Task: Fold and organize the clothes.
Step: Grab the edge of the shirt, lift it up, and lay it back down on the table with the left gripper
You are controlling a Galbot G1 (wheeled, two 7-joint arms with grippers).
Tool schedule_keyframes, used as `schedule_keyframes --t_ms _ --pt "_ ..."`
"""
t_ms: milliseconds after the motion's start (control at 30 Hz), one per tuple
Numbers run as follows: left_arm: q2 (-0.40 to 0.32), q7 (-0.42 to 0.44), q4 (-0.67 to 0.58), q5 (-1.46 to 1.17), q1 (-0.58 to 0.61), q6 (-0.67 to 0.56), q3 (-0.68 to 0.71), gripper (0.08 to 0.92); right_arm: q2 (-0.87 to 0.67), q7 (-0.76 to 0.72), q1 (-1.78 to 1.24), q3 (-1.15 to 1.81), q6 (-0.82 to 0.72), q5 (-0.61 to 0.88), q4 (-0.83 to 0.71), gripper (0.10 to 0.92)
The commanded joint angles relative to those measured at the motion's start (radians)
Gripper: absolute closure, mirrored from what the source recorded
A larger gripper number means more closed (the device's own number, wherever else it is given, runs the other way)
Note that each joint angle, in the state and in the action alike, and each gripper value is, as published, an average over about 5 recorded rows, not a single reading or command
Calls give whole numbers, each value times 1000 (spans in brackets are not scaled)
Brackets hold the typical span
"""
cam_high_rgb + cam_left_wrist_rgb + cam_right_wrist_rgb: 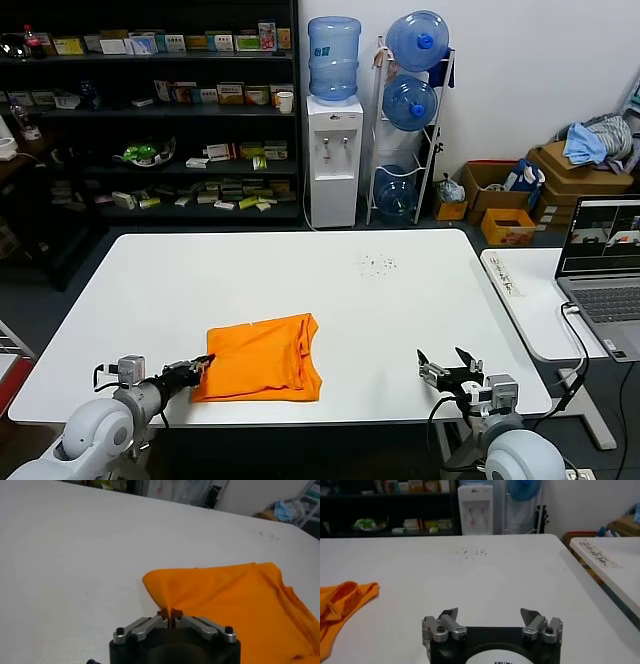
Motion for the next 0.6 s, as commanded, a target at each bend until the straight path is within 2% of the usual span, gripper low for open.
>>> schedule_keyframes --t_ms 33,200,333,600 --pt "-27 -32 -190 82 48 -3 -87 873 4 -1 3 -3 5 -1 -5 203" --pt "-26 -80 -341 195 79 42 -163 876 9 -2 13 -17 10 -4 -17 203" --pt "62 -119 -388 211 117 112 -223 876 4 -4 25 -28 11 -3 -18 203" --pt "300 -33 -189 303 158 119 -324 876 -11 -14 31 -33 28 -14 -12 203"
